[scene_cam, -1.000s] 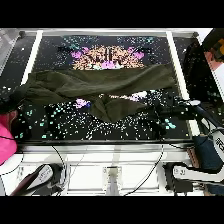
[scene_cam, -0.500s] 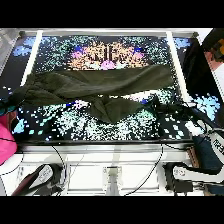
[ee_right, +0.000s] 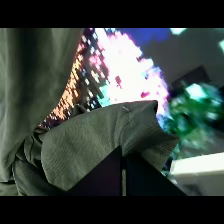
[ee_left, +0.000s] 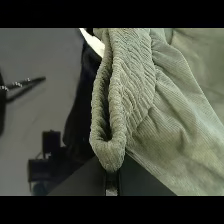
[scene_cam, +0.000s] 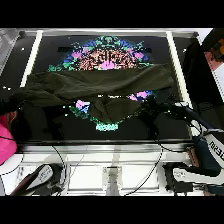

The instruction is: Fold the clothes and pants, and hang the long-sleeved shirts on hangers.

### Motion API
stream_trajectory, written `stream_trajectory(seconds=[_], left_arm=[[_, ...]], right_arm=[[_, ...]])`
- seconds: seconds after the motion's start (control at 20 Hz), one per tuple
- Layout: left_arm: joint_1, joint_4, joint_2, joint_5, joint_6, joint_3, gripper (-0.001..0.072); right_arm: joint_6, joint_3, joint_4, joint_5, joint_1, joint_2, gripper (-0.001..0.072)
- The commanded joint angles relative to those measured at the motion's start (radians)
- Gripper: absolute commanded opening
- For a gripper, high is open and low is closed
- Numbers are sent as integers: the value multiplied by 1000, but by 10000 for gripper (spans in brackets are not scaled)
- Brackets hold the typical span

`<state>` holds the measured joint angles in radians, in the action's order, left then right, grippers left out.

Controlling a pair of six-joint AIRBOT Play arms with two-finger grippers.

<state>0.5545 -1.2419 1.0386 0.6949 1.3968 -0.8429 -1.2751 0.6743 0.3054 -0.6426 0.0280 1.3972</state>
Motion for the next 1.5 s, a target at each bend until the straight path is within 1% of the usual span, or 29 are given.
stream_trajectory(seconds=[0.0, 0.05, 0.1, 0.2, 0.25, 0.3, 0.35, 0.45, 0.55, 0.65, 0.75, 0.85, 0.9, 1.0, 1.05, 1.15, 1.25, 1.35, 1.45], left_arm=[[1, 0, 23, -109, -28, -1, 42], [1, 0, 25, -154, -28, -1, 42], [1, 0, 25, -199, -28, -1, 42], [1, 0, 25, -252, -28, -7, 42], [2, -5, 25, -263, -28, -14, 41], [2, -18, 26, -266, -28, -23, 41], [2, -23, 26, -266, -28, -32, 41], [2, -52, 28, -265, -28, -48, 41], [2, -90, 32, -264, -28, -50, 41], [2, -97, 44, -265, -28, -50, 42], [2, -97, 62, -270, -28, -51, 42], [5, -95, 81, -295, -26, -53, 41], [5, -90, 91, -299, -8, -56, 41], [5, -90, 116, -320, 66, -78, 41], [5, -90, 132, -327, 100, -100, 41], [-2, -90, 172, -309, 138, -163, 41], [-19, -94, 203, -261, 137, -200, 41], [-25, -94, 232, -210, 137, -201, 41], [-24, -96, 255, -148, 130, -200, 41]], right_arm=[[-6, 0, 67, 8, -3, -82, 9], [-51, 0, 114, -10, -3, -141, 9], [-133, 0, 190, -27, -3, -217, 9], [-326, 0, 430, -80, -3, -381, 9], [-453, 0, 584, -135, -3, -471, 9], [-558, 0, 702, -208, -3, -554, 9], [-636, 0, 794, -296, -3, -645, 9], [-763, 4, 900, -448, -3, -816, 9], [-883, 34, 962, -563, -3, -958, 9], [-958, 98, 983, -671, -3, -1038, 9], [-974, 197, 986, -762, -3, -1055, 9], [-988, 315, 1026, -829, -3, -1042, 9], [-991, 364, 1065, -875, -3, -1029, 9], [-997, 423, 1141, -991, -3, -987, 9], [-991, 426, 1149, -1011, -3, -964, 9], [-932, 426, 1152, -1007, -3, -888, 10], [-853, 426, 1176, -976, -3, -764, 10], [-757, 426, 1248, -920, -3, -615, 10], [-744, 426, 1321, -823, 3, -459, 9]])
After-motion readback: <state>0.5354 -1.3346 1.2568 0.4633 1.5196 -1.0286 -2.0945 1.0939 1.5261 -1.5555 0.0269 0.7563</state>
